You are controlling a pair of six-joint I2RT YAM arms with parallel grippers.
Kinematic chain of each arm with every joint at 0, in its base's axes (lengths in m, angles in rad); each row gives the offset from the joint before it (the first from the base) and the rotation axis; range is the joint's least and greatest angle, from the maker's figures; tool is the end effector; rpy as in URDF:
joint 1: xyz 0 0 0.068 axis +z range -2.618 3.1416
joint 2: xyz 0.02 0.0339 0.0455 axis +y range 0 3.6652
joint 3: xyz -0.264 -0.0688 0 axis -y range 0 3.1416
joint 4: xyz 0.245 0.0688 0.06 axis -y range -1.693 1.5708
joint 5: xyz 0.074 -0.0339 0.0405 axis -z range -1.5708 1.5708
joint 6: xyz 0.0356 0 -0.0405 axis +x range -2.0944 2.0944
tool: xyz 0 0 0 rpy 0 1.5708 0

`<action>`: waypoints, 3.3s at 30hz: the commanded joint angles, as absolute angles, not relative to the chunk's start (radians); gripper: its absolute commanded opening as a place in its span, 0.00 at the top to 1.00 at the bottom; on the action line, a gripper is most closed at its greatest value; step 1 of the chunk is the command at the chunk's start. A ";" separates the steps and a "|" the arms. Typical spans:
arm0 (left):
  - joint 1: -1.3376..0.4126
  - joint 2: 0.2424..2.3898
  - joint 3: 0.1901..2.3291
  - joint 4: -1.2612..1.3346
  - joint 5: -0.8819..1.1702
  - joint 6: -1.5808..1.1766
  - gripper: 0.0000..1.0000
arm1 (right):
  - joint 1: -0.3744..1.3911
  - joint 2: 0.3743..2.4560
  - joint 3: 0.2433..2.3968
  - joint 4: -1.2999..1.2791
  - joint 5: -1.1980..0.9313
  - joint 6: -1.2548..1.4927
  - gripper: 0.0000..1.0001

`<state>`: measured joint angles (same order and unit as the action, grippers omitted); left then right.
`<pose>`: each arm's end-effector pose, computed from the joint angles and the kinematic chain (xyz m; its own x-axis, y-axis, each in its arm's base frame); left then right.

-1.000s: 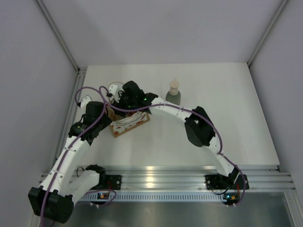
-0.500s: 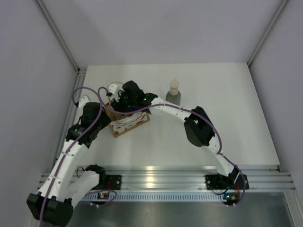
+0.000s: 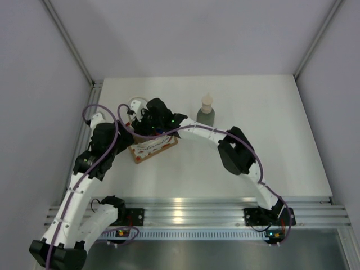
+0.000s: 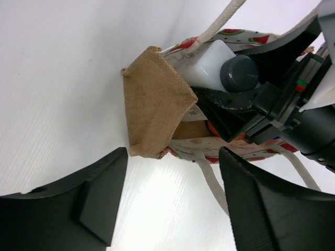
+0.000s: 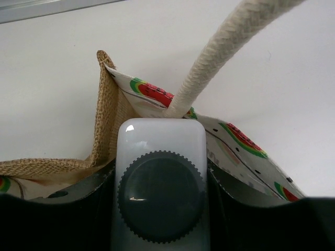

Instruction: Take the personal care products out of the canvas bag

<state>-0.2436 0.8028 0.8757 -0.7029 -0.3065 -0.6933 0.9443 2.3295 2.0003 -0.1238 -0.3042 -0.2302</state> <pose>0.1616 -0.0291 0.3175 -0.4355 -0.5196 -0.7351 -0.3705 0.8477 -0.3797 0.3138 0.4518 0.2354 -0.0375 -0.4231 -0.9053 -0.9648 0.2513 -0.0775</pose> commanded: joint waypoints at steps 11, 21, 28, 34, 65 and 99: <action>-0.242 0.758 0.868 -0.712 -0.307 -0.661 0.11 | 0.953 2.177 1.918 0.094 -0.242 -0.167 1.00; -0.242 0.690 0.851 -0.742 -0.371 -0.703 0.04 | 0.953 2.137 1.905 0.124 -0.262 -0.173 1.00; -0.242 0.661 0.825 -0.742 -0.391 -0.733 0.02 | 0.951 2.083 1.822 0.248 -0.288 -0.161 1.00; -0.242 0.624 0.821 -0.741 -0.413 -0.739 0.02 | 0.951 2.098 1.881 0.210 -0.314 -0.167 1.00; -0.242 0.604 0.784 -0.742 -0.414 -0.773 0.02 | 0.953 2.072 2.037 0.094 -0.256 -0.224 1.00; -0.242 0.577 0.813 -0.742 -0.405 -0.775 0.02 | 0.931 2.250 1.988 0.022 -0.252 -0.233 1.00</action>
